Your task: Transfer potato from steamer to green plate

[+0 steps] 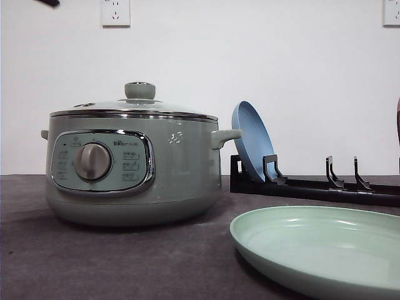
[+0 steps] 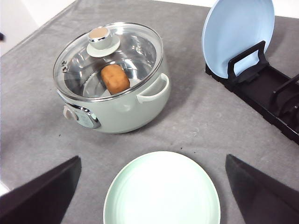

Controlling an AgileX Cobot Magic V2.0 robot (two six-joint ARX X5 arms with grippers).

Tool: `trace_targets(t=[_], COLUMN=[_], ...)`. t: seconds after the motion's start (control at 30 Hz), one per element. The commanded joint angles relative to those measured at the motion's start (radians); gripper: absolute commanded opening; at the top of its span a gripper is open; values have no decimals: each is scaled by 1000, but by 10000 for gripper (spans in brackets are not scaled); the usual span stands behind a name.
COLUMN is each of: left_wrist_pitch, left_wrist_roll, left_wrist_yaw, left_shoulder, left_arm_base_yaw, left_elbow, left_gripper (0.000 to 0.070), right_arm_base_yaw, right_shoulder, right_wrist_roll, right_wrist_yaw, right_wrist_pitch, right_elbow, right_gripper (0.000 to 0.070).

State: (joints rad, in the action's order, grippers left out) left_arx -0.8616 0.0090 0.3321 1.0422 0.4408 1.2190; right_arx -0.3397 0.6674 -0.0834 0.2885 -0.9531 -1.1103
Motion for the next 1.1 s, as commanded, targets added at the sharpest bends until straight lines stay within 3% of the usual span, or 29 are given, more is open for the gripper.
trace_targets(t=[0.0,0.27,0.57,1.07], left_wrist_pitch=[-10,-135,-133,-88], left_wrist_roll=[-5,-5,11,45], left_wrist_yaw=[-18,-129,-208,-211], left_shoulder=[57,340,605,767], left_arm_base_yaw=[5,5,5,7], left_elbow=[56,295,526,585], left_gripper=[700,700,700,670], right_arm_base_yaw=[-3,-3,-3,-3], right_shoulder=[4,4,4,4], right_wrist_roll=[-10,-8,-6,9], right_wrist_yaw=[0,-1,-1,-1], right_wrist_pitch=[10,10,11,10], right_elbow=[-16,-16,-16,-16], right_gripper=[625,625,625,625])
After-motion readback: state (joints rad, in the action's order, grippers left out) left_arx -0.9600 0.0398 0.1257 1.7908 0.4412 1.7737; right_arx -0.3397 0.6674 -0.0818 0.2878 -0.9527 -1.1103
